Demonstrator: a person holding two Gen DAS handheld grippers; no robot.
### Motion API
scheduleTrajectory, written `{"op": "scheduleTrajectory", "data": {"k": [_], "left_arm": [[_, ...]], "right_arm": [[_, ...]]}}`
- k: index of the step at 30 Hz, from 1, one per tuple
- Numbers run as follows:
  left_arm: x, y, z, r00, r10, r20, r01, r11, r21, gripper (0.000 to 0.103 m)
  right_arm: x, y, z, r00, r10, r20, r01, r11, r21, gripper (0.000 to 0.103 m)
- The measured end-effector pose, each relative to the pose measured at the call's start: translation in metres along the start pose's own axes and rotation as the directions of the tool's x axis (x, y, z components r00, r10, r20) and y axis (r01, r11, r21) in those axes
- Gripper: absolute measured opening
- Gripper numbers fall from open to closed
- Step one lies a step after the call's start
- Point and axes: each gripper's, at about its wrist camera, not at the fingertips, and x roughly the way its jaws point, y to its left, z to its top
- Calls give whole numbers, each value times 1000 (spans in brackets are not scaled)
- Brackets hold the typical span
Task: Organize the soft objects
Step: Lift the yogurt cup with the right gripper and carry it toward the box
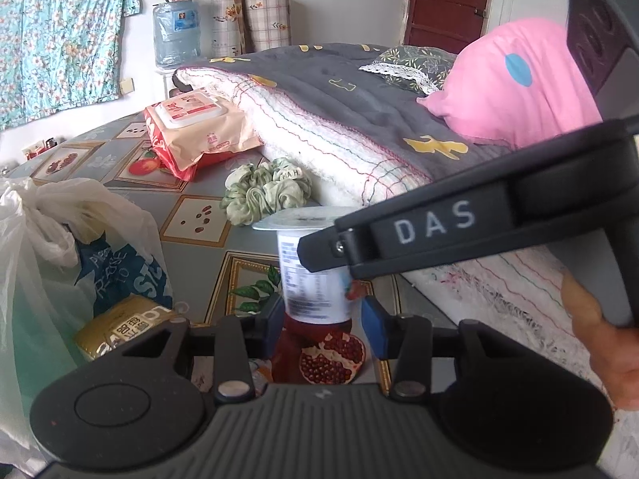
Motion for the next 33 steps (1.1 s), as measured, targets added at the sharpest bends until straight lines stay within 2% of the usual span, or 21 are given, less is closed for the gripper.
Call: {"op": "scheduleTrajectory", "data": {"k": [6,15,19,23,25,27,33], "left_arm": [[-3,1,-2,1000,-2,4,2,1000,-1,45],[-6,5,-2,1000,-11,14,11,1000,-14,52],[-4,6,-2,1000,-9,17,10,1000,-13,52],[-3,8,-2,1000,-12,23,13,1000,-28,53],[-1,9,-1,1000,-12,27,12,999,-33,53],[-1,9,-1,999,-8,35,9,999,-41,52],[-5,14,3,998,-23,52,27,996,-80,50]], "right_arm": [[-10,-3,-1,1000,22,-3,-22,999,25,44],[-35,-31,10,993,110,35,-115,976,185,45],[-24,-39,16,990,142,19,-143,961,238,45],[4,-43,15,982,184,-45,-164,946,280,46],[16,-44,13,975,207,-81,-174,938,298,43],[22,-44,11,967,236,-95,-194,927,321,35],[9,-34,15,976,202,-81,-174,948,266,30]]}}
